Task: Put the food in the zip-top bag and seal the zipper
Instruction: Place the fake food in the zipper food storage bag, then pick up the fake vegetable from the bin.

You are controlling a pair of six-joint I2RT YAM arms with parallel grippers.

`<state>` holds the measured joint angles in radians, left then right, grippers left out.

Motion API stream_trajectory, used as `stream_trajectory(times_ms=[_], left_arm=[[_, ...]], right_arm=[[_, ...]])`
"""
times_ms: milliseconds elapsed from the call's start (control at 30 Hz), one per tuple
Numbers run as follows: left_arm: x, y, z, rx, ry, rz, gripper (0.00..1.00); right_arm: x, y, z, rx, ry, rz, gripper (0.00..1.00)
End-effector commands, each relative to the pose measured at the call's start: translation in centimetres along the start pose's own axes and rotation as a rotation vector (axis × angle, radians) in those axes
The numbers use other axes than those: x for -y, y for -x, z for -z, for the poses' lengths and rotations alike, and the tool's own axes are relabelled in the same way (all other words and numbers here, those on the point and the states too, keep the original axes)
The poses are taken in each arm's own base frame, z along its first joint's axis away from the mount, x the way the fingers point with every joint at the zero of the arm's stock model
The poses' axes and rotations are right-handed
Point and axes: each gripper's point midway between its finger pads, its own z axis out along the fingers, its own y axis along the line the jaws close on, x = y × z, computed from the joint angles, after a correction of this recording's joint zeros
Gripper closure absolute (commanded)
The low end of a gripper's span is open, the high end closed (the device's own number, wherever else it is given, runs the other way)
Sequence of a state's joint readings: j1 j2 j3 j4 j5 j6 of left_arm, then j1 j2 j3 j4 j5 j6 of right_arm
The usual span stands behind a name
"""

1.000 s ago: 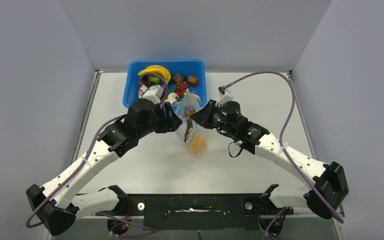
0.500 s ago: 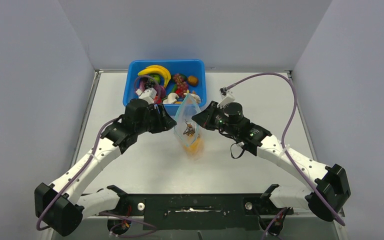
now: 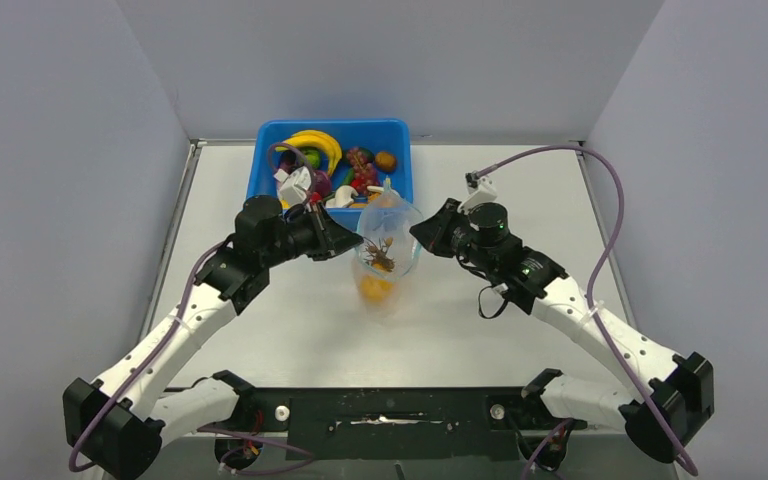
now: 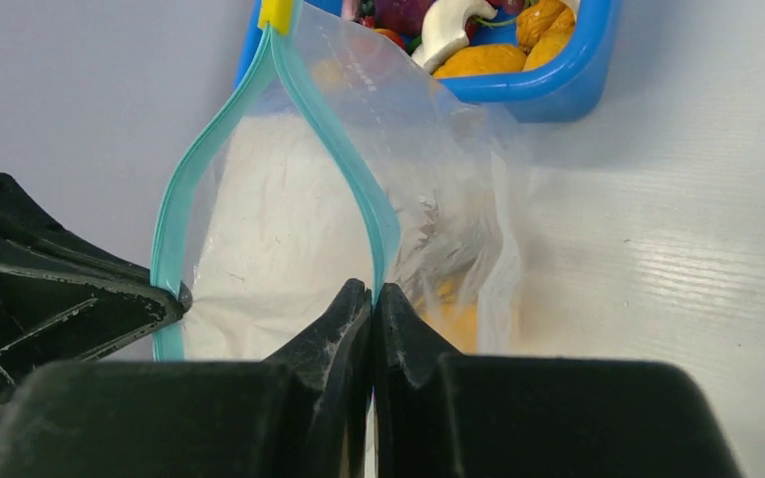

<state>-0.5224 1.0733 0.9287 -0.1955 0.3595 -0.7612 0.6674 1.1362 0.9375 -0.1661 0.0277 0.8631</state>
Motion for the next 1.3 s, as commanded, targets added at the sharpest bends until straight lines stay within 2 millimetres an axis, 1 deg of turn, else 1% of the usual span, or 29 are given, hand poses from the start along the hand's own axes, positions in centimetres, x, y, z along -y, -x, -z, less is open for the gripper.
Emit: stream_trajectory(times_ms=[0, 67, 100, 167, 233, 300, 367, 500, 567, 600, 700, 800, 900, 1000, 1067, 1133, 1167, 1200, 1233, 1267], left_arm=[[6.2, 3.7, 1.9, 0.123, -0.21, -0.062, 1.0], [5.4, 3.4, 1.5, 0.114, -0.192, -0.058, 1.0], [5.0, 3.3, 1.2, 0.108, -0.179, -0.055, 0.96], [4.1, 2.8, 0.7, 0.096, -0.156, -0.053, 0.88], [3.4, 2.6, 0.4, 0.087, -0.13, -0.061, 0.77], [2.4, 3.0, 0.2, 0.096, -0.072, -0.09, 0.65], [1.2, 4.0, 0.2, 0.117, 0.015, -0.127, 0.58], [-1.3, 6.4, -0.2, 0.16, 0.17, -0.223, 0.48], [-2.7, 8.0, -0.7, 0.181, 0.241, -0.253, 0.41], [-3.4, 8.8, -0.9, 0.19, 0.279, -0.262, 0.38], [-5.2, 11.2, -1.4, 0.235, 0.371, -0.282, 0.36], [-7.3, 13.5, -1.9, 0.282, 0.442, -0.299, 0.37], [-10.4, 15.4, -2.4, 0.294, 0.545, -0.299, 0.38], [-13.9, 16.6, -3.5, 0.247, 0.609, -0.277, 0.39], [-15.7, 17.3, -4.3, 0.232, 0.652, -0.281, 0.38], [-17.3, 17.9, -5.2, 0.221, 0.683, -0.286, 0.36], [-17.9, 18.2, -5.7, 0.213, 0.691, -0.285, 0.35], [-18.2, 18.8, -6.1, 0.216, 0.695, -0.289, 0.33], [-18.9, 18.7, -6.7, 0.204, 0.704, -0.288, 0.32], [-19.0, 19.2, -7.3, 0.209, 0.703, -0.295, 0.31]], right_arm=[[-2.1, 3.7, 2.5, 0.111, 0.039, 0.045, 1.0], [-2.1, 3.3, 2.5, 0.104, 0.054, 0.043, 1.0], [-1.9, 3.0, 2.3, 0.096, 0.052, 0.041, 1.0], [-1.5, 2.5, 2.1, 0.083, 0.046, 0.042, 1.0], [-1.3, 2.2, 1.9, 0.073, 0.045, 0.047, 1.0], [-1.3, 2.0, 1.9, 0.067, 0.052, 0.054, 1.0], [-1.3, 2.0, 2.0, 0.069, 0.059, 0.063, 1.0], [-1.2, 1.9, 2.1, 0.075, 0.071, 0.077, 1.0], [-1.2, 1.8, 2.1, 0.076, 0.075, 0.077, 1.0], [-1.1, 1.8, 2.1, 0.077, 0.078, 0.078, 1.0], [-1.2, 1.8, 2.0, 0.072, 0.081, 0.089, 1.0], [-1.2, 2.2, 2.1, 0.076, 0.084, 0.101, 1.0], [-1.4, 2.5, 2.2, 0.083, 0.09, 0.109, 1.0], [-1.5, 2.8, 2.3, 0.09, 0.095, 0.114, 1.0], [-1.5, 2.9, 2.3, 0.092, 0.097, 0.117, 1.0], [-1.4, 3.0, 2.2, 0.094, 0.097, 0.119, 1.0], [-1.4, 3.0, 2.1, 0.092, 0.097, 0.12, 1.0], [-1.3, 3.0, 2.1, 0.091, 0.095, 0.12, 1.0], [-1.4, 3.1, 2.1, 0.092, 0.097, 0.12, 1.0], [-1.4, 3.1, 2.0, 0.089, 0.099, 0.119, 1.0]])
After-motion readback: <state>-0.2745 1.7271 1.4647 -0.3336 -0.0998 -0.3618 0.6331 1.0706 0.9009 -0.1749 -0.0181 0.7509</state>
